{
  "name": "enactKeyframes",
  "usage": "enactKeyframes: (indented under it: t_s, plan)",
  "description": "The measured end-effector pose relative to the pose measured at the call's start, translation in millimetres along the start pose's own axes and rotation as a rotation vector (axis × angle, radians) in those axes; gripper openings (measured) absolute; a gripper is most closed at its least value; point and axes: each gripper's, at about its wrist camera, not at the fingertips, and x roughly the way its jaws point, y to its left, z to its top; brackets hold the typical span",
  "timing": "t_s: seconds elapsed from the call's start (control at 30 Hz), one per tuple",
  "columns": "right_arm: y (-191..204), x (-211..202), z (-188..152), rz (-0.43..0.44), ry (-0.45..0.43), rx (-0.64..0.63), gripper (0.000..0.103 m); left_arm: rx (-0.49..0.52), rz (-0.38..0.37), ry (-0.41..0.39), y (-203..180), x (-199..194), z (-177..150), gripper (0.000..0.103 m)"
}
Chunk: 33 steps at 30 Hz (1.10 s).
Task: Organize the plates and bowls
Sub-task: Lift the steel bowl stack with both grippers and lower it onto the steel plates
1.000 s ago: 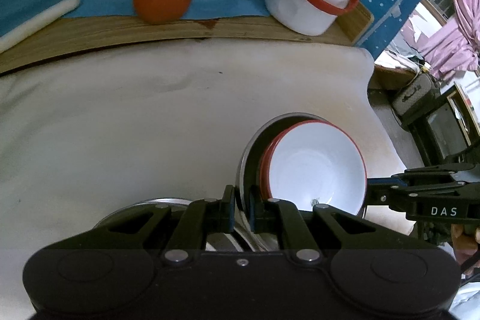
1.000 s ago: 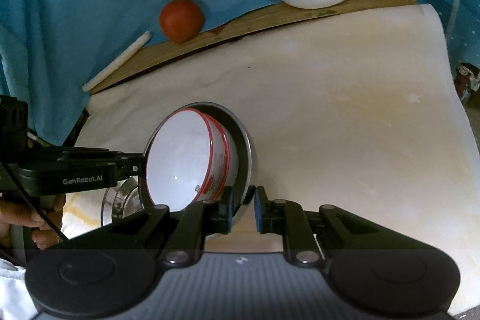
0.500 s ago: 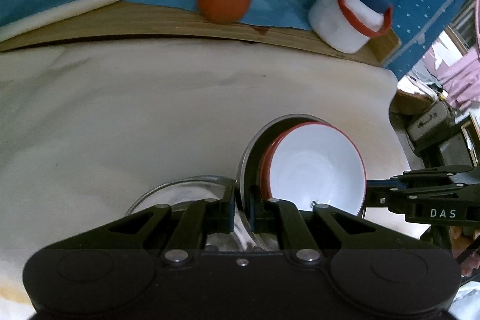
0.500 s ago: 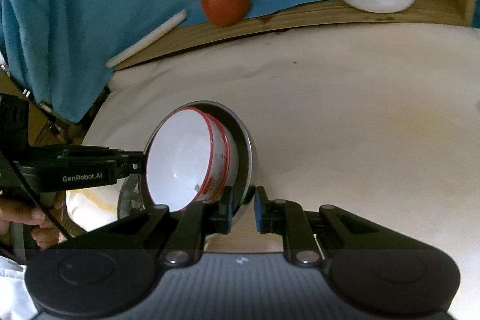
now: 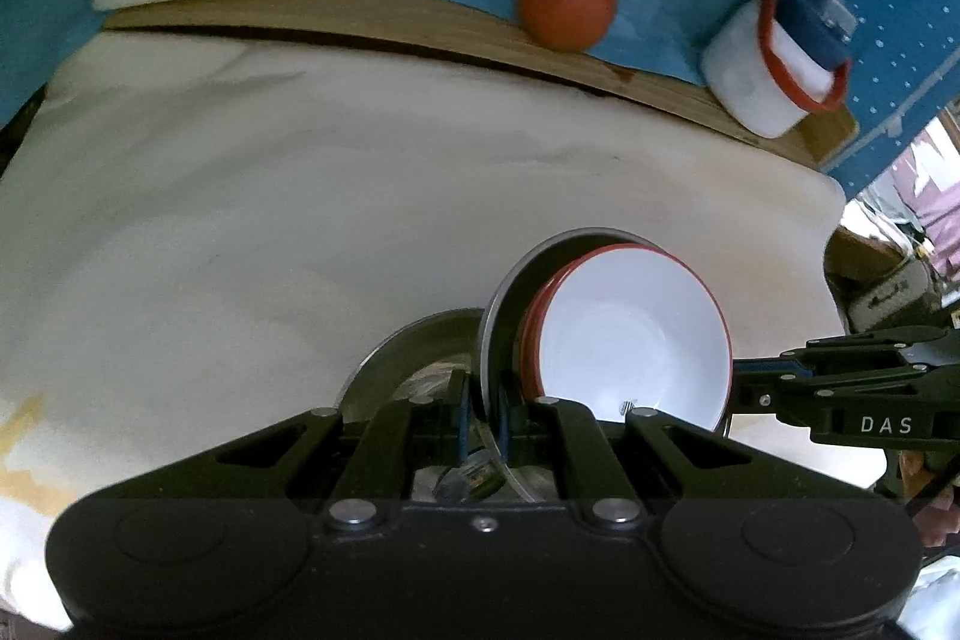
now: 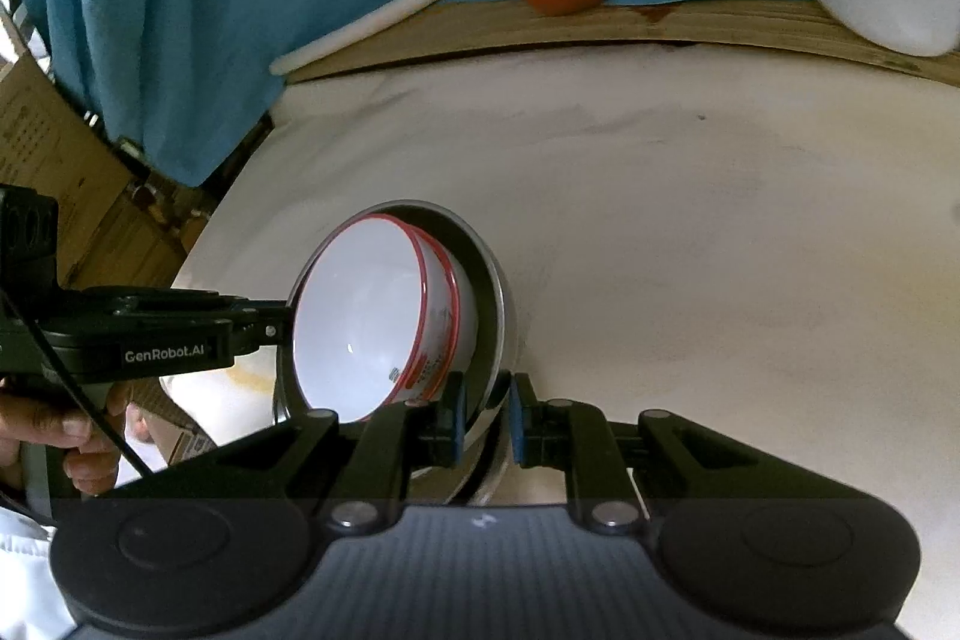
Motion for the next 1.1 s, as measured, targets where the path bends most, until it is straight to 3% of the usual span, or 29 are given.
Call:
enactKeyframes:
  t_s: [0.57, 1.1]
  plan:
    - [29, 30, 7, 0.053, 0.084, -0.066, 0.016, -0.096, 0.055, 0.008, 28, -15, -21, 0.008]
    - [33, 36, 4, 0.037, 0.11, -0.038, 0.016, -0.087, 0.047, 0.043, 31, -6, -21, 0.008]
